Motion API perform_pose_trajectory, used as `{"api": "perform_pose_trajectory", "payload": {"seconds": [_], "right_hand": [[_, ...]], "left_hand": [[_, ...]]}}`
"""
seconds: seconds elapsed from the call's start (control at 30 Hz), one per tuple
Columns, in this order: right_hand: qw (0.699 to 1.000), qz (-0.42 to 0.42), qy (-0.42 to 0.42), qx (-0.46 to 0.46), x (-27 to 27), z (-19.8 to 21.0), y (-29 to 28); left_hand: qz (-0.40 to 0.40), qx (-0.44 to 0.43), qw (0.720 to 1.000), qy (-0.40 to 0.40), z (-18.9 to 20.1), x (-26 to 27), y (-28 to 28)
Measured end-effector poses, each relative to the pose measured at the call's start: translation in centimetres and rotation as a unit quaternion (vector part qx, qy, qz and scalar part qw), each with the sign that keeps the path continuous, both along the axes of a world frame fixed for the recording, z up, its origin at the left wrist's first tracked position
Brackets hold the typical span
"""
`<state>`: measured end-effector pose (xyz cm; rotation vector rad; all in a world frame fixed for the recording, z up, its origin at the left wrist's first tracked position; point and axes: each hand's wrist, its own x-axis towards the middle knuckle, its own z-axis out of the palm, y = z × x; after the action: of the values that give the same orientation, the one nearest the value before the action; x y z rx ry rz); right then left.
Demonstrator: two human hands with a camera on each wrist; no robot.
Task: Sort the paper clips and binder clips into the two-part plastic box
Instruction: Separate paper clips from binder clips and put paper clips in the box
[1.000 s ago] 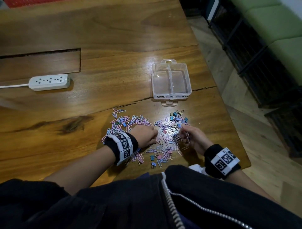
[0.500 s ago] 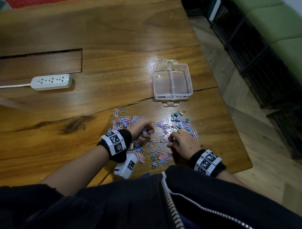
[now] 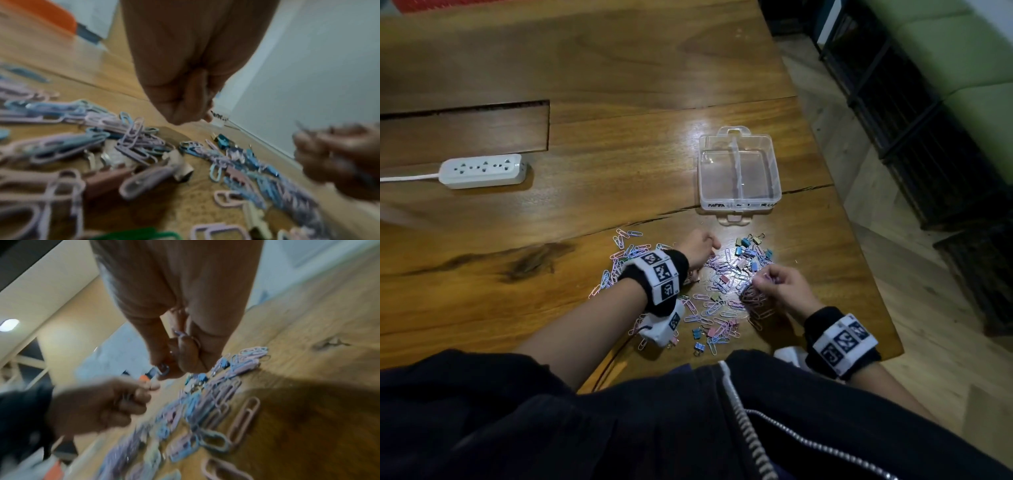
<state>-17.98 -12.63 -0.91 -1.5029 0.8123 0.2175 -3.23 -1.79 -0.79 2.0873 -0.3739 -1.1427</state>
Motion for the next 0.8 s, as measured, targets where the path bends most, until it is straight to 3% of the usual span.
{"api": "perform_pose_trajectory", "payload": {"seconds": [0.1, 0.23, 0.3, 0.43, 0.57, 0.67, 0.73, 0.8], "right_hand": [[0.994, -0.065, -0.032, 0.083, -0.5, 0.9, -1.3], [0.991, -0.091, -0.016, 0.094, -1.0, 0.8, -2.4], [0.992, -0.091, -0.007, 0.089, -1.1, 0.5, -2.3], [0.996, -0.080, -0.007, 0.038, -1.4, 0.0, -1.9], [0.986, -0.120, -0.026, 0.112, -1.1, 0.0, -1.7], [0.983, -0.123, -0.036, 0.133, 0.2, 0.9, -1.5], [0.986, -0.100, -0.035, 0.130, 1.7, 2.0, -1.6], [0.990, -0.071, -0.035, 0.116, 3.9, 3.0, -2.0]], "left_hand": [[-0.127, 0.102, 0.975, -0.151, -0.3, -0.6, -0.7], [-0.233, 0.220, 0.907, -0.274, -0.6, -1.2, -1.1], [-0.264, 0.229, 0.888, -0.299, -0.8, -1.5, -1.4], [-0.293, 0.209, 0.885, -0.297, -1.3, -1.5, -1.6], [-0.322, 0.191, 0.875, -0.308, -1.5, -1.3, -0.9], [-0.316, 0.171, 0.897, -0.258, -1.5, -0.4, -0.1], [-0.263, 0.117, 0.943, -0.167, -0.8, 0.2, 0.3], [-0.155, 0.042, 0.986, -0.037, 0.0, 1.0, 0.9]]}}
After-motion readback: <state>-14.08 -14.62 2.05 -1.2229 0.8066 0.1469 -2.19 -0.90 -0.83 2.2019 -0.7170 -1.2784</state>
